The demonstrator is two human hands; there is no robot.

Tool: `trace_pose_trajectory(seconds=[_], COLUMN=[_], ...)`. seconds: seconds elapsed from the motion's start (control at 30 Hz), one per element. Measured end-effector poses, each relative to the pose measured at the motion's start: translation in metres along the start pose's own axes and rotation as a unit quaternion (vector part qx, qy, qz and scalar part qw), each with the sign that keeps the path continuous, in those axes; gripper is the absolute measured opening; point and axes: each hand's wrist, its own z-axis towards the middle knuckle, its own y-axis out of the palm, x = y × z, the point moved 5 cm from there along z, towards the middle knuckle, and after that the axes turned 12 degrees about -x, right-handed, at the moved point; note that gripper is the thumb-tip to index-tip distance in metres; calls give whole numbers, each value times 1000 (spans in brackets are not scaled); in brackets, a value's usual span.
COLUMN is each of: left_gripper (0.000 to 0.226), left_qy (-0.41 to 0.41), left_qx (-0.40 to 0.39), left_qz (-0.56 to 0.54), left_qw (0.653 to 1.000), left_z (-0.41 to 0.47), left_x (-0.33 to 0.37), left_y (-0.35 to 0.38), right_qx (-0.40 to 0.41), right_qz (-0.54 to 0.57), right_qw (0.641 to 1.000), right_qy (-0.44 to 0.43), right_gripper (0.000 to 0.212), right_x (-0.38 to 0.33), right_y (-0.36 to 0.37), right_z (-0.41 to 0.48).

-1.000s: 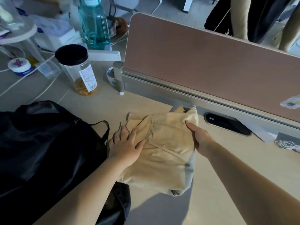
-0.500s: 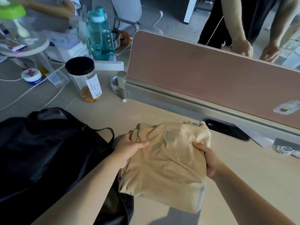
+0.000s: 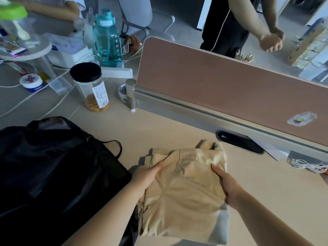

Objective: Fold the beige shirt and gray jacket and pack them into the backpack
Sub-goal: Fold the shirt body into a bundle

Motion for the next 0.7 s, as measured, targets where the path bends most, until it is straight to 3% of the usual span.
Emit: trace_pose_trajectory(seconds=[0.13,0.23,0.33,0.5,0.57,0.7], left_gripper=[53,46,51,47,50,26], left_qy=[15,15,48,97,100,113], left_qx=[-21,-51,-64,-98,-113,-114], left_qz=[121,124,99,47,15,-34], left_qw=[992,991,992,989,988,986], left_z=[-14,-20,-31,-69,-89,-138], left_x=[13,12,17,32,36,34], left_y=[3,3,-2,-12,-17,-37], right_qx=[1,-28,-85,-118,-120,-142], right_qz=[-37,-96,-143,-184,-203,-220], right_qw=[997,988,979,975,972,965], right_qy=[-61,-114,-113,-43,-14,-17], right_gripper=[71,88,97,68,64,68], right_x=[-3,-11,-23,-38,-39,-38], right_y=[-3,2,17,33,45,81], right_z=[-9,-20,-41,-77,-92,-116])
